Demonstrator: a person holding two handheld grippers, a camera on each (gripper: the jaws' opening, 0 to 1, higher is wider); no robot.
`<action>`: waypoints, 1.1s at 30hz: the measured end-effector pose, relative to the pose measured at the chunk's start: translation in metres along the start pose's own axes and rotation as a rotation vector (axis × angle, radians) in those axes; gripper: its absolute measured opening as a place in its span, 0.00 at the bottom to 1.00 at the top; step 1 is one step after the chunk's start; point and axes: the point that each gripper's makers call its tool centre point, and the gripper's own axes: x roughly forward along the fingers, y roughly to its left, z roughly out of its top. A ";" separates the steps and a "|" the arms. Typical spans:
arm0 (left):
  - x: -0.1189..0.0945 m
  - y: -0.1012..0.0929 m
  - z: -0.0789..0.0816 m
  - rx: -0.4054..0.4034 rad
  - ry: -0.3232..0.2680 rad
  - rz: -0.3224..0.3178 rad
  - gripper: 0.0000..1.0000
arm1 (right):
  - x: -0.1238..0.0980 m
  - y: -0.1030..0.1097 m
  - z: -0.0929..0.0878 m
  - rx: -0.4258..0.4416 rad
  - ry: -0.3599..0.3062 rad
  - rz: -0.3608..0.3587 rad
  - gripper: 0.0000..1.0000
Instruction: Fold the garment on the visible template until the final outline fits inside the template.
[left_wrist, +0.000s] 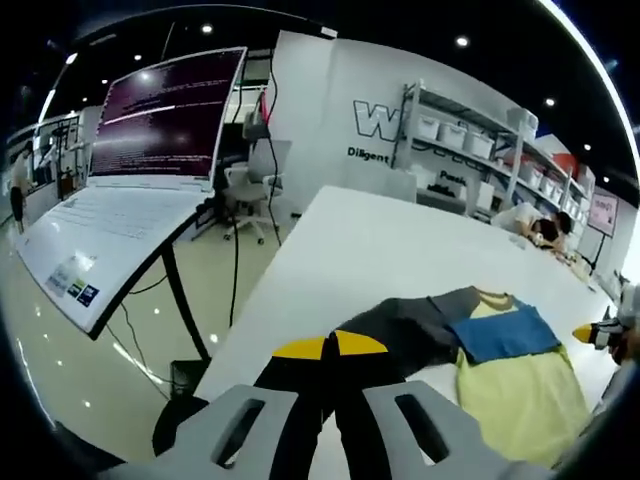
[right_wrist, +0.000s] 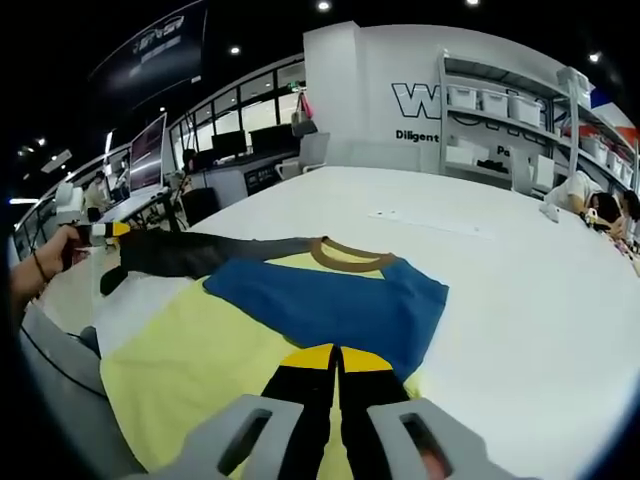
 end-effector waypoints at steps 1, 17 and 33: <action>0.001 0.001 0.003 0.029 -0.015 0.001 0.00 | 0.000 0.000 0.000 0.000 0.000 0.000 0.00; 0.021 -0.039 0.000 -0.494 -0.025 -0.211 0.00 | 0.002 0.001 0.000 -0.008 -0.006 -0.001 0.00; 0.026 -0.065 -0.013 -0.641 -0.102 -0.255 0.00 | 0.004 0.007 0.001 -0.039 -0.012 0.003 0.00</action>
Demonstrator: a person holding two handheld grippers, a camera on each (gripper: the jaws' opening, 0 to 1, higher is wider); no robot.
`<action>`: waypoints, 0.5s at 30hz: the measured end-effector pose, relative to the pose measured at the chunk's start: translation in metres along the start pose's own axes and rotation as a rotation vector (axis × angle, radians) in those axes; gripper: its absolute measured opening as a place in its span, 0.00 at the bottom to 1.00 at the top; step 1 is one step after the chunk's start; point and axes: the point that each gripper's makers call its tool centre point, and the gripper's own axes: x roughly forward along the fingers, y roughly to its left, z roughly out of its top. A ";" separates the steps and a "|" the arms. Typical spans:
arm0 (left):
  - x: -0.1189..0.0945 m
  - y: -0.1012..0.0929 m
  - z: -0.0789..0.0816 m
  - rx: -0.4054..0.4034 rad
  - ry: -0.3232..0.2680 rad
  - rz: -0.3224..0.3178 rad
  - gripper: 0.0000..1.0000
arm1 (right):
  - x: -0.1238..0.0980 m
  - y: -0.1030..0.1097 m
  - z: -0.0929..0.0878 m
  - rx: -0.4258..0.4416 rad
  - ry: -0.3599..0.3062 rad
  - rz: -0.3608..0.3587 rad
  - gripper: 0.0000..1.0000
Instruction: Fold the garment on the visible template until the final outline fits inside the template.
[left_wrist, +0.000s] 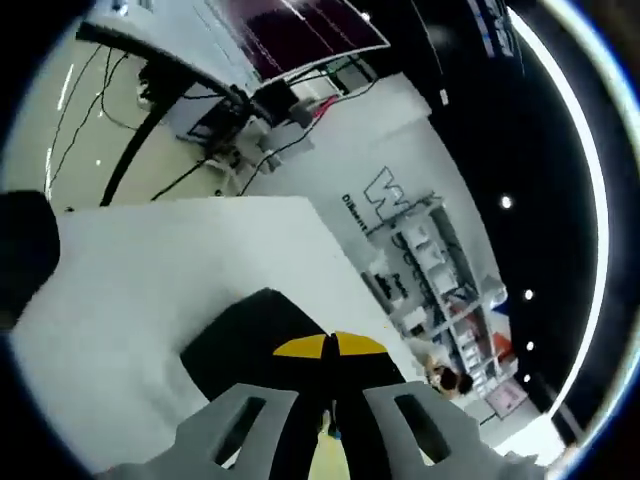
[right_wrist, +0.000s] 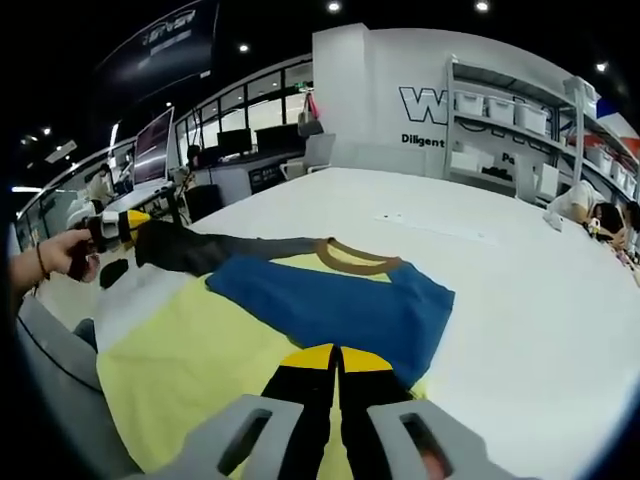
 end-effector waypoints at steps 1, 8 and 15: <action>0.001 -0.003 0.008 0.038 -0.017 0.001 0.00 | 0.000 0.000 0.001 0.000 -0.004 -0.002 0.00; 0.004 0.023 0.046 0.049 -0.048 0.065 0.00 | -0.001 -0.002 0.001 0.006 -0.008 -0.011 0.00; -0.003 0.030 0.077 0.072 -0.097 0.080 0.00 | -0.002 -0.004 0.001 0.010 -0.010 -0.015 0.00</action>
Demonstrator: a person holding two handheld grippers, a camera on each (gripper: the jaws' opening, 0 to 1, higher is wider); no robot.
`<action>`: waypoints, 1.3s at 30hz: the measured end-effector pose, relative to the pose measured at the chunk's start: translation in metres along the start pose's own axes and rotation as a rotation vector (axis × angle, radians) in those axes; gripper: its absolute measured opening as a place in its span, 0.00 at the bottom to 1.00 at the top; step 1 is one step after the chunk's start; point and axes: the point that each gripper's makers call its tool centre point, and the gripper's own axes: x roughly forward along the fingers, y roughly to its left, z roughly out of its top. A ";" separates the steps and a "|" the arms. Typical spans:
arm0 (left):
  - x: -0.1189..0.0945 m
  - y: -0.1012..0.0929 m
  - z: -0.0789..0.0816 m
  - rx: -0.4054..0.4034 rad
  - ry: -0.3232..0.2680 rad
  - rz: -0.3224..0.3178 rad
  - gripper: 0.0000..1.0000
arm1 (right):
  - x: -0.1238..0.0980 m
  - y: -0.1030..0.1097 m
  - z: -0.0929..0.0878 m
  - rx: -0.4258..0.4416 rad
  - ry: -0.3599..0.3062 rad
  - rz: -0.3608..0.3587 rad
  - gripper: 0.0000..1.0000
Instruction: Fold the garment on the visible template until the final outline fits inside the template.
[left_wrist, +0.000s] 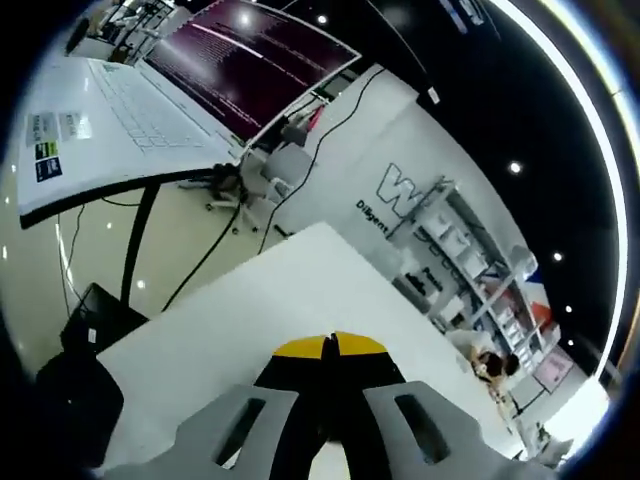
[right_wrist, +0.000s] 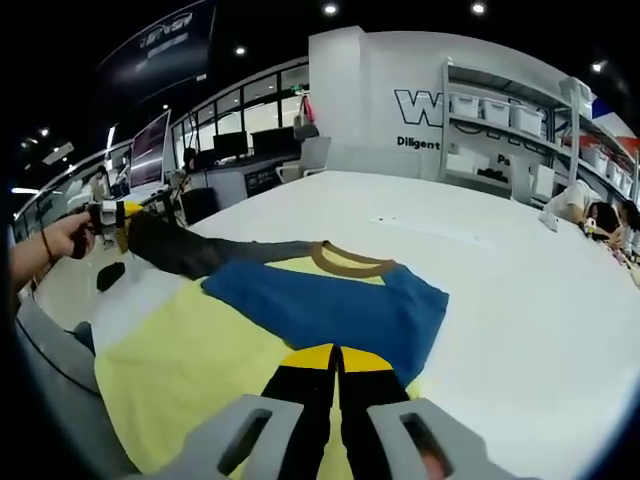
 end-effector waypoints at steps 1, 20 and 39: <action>0.002 0.004 0.006 -0.001 -0.006 0.009 0.00 | 0.000 0.000 0.000 -0.001 0.000 0.001 0.00; 0.001 -0.077 0.020 -0.120 0.038 -0.209 0.00 | -0.002 -0.002 0.005 0.017 -0.020 -0.001 0.00; 0.011 -0.173 -0.030 -0.046 0.107 -0.415 0.00 | -0.001 0.001 0.007 0.012 -0.020 0.006 0.00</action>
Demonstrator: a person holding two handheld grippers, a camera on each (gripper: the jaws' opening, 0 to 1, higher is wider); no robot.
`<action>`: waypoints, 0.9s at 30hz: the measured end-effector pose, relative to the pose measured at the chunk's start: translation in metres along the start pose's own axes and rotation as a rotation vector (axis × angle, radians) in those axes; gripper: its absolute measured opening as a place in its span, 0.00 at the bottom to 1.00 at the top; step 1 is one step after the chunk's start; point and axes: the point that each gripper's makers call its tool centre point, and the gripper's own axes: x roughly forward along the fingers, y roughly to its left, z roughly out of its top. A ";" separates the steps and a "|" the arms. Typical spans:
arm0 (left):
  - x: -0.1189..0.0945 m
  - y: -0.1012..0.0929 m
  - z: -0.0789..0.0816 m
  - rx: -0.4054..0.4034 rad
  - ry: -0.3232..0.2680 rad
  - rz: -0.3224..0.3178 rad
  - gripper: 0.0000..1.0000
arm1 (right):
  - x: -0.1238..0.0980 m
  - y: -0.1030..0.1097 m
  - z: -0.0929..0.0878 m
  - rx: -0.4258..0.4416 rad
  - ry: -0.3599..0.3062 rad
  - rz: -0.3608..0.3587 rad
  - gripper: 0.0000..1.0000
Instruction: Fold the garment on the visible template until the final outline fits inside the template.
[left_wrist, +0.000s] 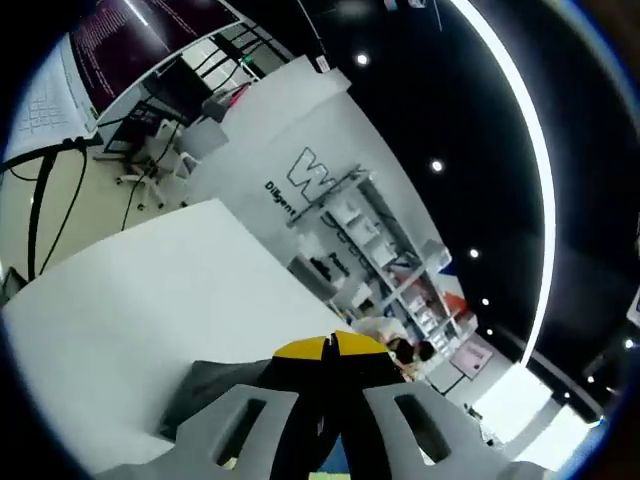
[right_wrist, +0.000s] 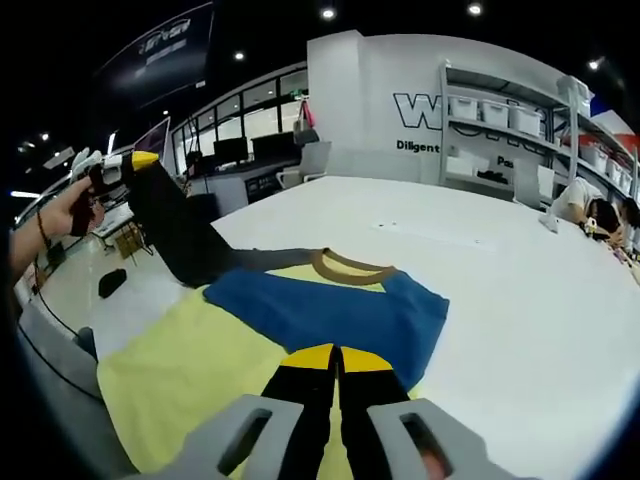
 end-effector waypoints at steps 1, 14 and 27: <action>0.001 -0.002 -0.001 0.005 -0.003 -0.002 0.00 | 0.000 0.000 0.000 0.001 -0.001 0.001 0.00; 0.020 -0.023 -0.017 -0.023 0.052 -0.041 0.00 | 0.000 -0.001 0.004 0.004 -0.011 -0.001 0.00; 0.055 -0.079 -0.057 -0.019 0.172 -0.169 0.00 | -0.001 -0.004 0.006 0.007 -0.017 -0.012 0.00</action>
